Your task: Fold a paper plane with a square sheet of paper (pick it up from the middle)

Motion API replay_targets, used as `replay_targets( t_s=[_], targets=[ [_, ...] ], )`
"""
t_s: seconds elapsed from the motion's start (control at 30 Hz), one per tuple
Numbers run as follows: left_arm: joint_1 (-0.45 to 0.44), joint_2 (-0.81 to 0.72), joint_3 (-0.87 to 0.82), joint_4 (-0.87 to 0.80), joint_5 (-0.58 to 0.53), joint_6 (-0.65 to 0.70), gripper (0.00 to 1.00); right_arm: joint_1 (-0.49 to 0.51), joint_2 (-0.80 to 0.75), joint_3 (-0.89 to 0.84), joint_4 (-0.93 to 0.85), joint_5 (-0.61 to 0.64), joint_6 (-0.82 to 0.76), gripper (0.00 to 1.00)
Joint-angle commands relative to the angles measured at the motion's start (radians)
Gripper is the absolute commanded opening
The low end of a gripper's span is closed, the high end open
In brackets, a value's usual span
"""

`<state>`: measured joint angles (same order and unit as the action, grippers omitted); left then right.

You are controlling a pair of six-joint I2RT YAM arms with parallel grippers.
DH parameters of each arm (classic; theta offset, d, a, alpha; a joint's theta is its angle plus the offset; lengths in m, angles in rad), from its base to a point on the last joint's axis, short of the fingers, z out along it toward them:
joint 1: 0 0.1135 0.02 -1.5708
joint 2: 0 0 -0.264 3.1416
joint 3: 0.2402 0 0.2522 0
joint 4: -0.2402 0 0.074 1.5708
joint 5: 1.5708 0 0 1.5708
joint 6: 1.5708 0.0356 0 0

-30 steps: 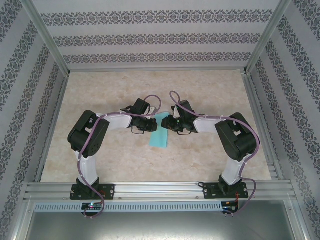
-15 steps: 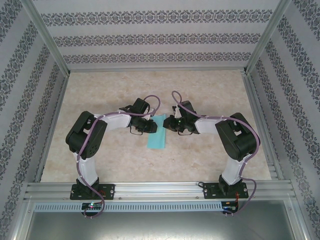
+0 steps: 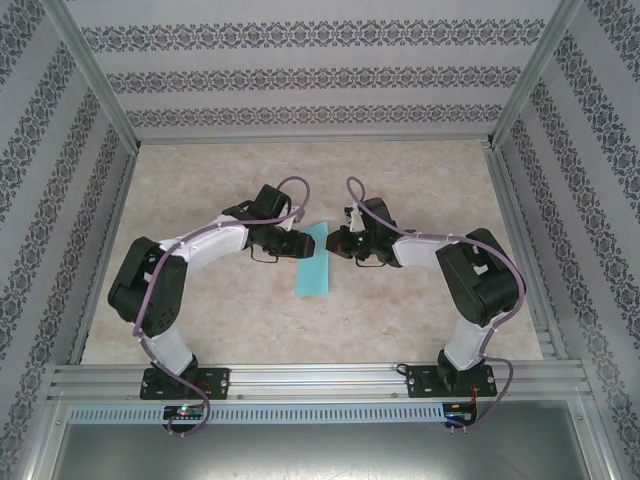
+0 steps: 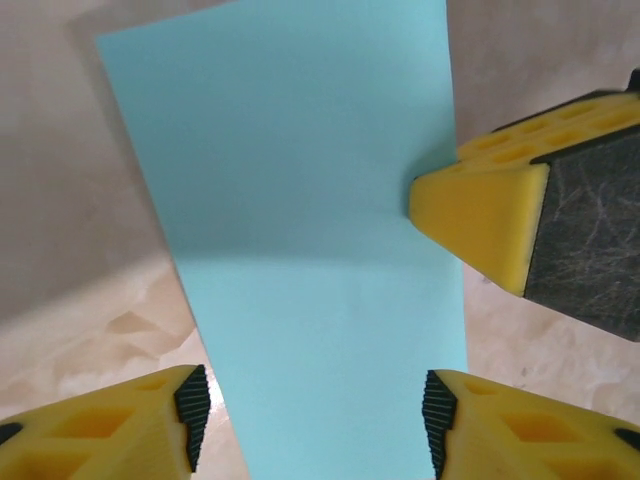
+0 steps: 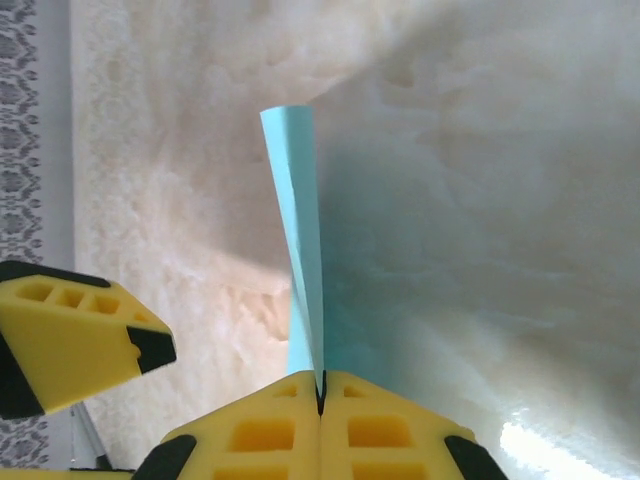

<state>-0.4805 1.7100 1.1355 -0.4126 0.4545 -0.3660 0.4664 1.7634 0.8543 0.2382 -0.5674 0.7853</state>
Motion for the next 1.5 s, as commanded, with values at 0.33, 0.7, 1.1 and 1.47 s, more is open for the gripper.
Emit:
replay_targets(
  t_s=[0.33,0.7,1.1,1.47],
  targets=[
    [0.073,-0.285,-0.15,0.124,0.064,-0.166,0.7,-0.067,-0.187,-0.018,0.169,-0.163,0.142,0.0],
    [0.074,-0.385,-0.247,0.213,0.159,-0.297,0.71,-0.089,-0.24,-0.022,0.265,-0.196,0.236,0.0],
    [0.072,-0.433,-0.276,0.254,0.233,-0.356,0.43,-0.089,-0.24,-0.037,0.314,-0.2,0.267,0.0],
    [0.072,-0.446,-0.265,0.175,0.19,-0.317,0.13,-0.091,-0.221,-0.05,0.323,-0.199,0.265,0.0]
  ],
)
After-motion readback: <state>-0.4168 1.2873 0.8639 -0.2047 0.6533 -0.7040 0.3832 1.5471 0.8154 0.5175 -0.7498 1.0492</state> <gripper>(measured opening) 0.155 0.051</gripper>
